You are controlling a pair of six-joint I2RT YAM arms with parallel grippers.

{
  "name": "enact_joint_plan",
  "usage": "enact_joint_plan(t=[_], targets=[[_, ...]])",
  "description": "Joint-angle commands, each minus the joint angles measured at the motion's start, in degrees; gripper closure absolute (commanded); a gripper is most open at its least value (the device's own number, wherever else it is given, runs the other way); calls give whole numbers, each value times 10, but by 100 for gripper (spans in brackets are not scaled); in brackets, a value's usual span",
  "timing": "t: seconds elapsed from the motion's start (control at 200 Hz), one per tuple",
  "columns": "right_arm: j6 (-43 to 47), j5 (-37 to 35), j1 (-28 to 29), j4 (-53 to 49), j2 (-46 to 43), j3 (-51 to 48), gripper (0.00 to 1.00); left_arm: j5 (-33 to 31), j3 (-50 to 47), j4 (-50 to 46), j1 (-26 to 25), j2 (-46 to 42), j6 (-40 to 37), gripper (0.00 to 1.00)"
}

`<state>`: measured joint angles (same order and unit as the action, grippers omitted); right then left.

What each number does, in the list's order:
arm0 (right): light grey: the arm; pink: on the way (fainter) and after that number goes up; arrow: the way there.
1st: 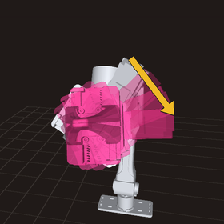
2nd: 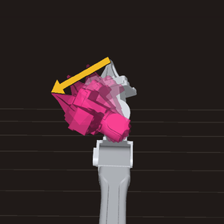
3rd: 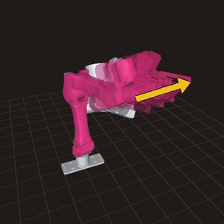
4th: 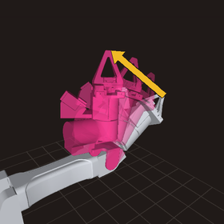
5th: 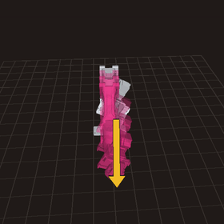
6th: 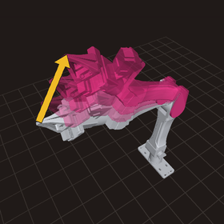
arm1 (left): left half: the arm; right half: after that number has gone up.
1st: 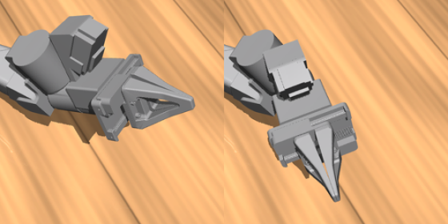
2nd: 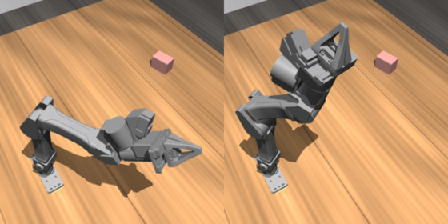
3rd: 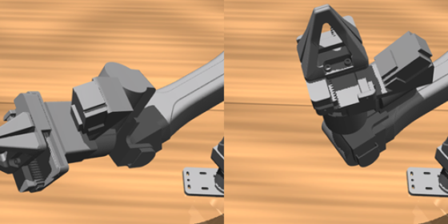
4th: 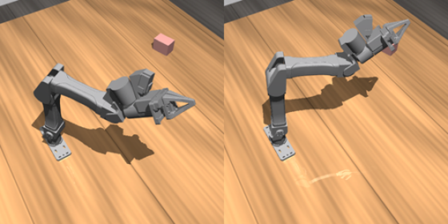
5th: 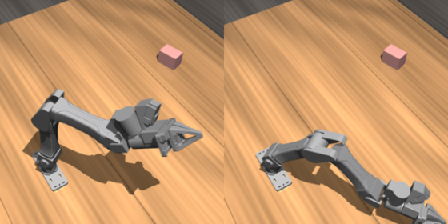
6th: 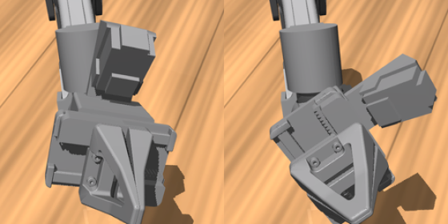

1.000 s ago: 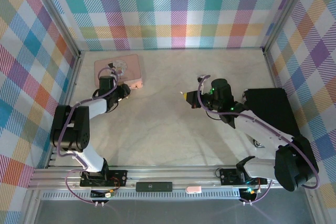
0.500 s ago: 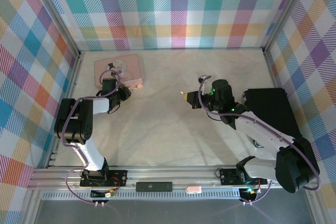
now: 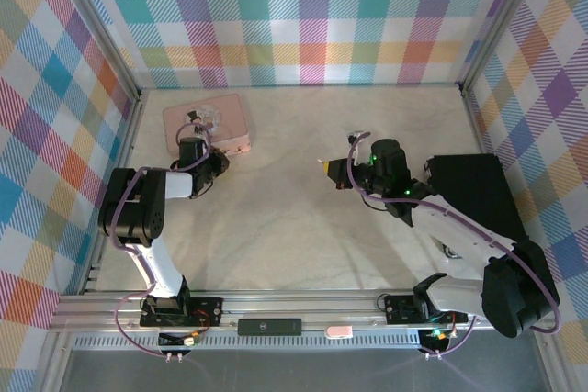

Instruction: Unlock a padlock with a key

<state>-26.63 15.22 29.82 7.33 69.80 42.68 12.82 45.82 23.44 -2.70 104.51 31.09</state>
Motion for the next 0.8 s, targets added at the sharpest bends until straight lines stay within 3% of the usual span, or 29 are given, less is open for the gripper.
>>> enact_joint_plan(t=[0.0, 0.175, 0.33, 0.575, 0.795], targets=[[-11, -12, 0, 5, 5, -10, 100, 44, -31, 32, -2, -15, 38, 100], [-38, -11, 0, 13, 20, -24, 100, 76, -65, 86, -38, -69, 131, 100], [-83, 31, 1, 61, 49, -46, 100, 99, -91, 157, -82, -103, 220, 100], [-177, 92, 19, 179, 123, -80, 100, 43, -108, 182, -191, -155, 275, 100], [-223, 115, 41, 263, 177, -89, 100, 17, -106, 278, -247, -115, 335, 100]])
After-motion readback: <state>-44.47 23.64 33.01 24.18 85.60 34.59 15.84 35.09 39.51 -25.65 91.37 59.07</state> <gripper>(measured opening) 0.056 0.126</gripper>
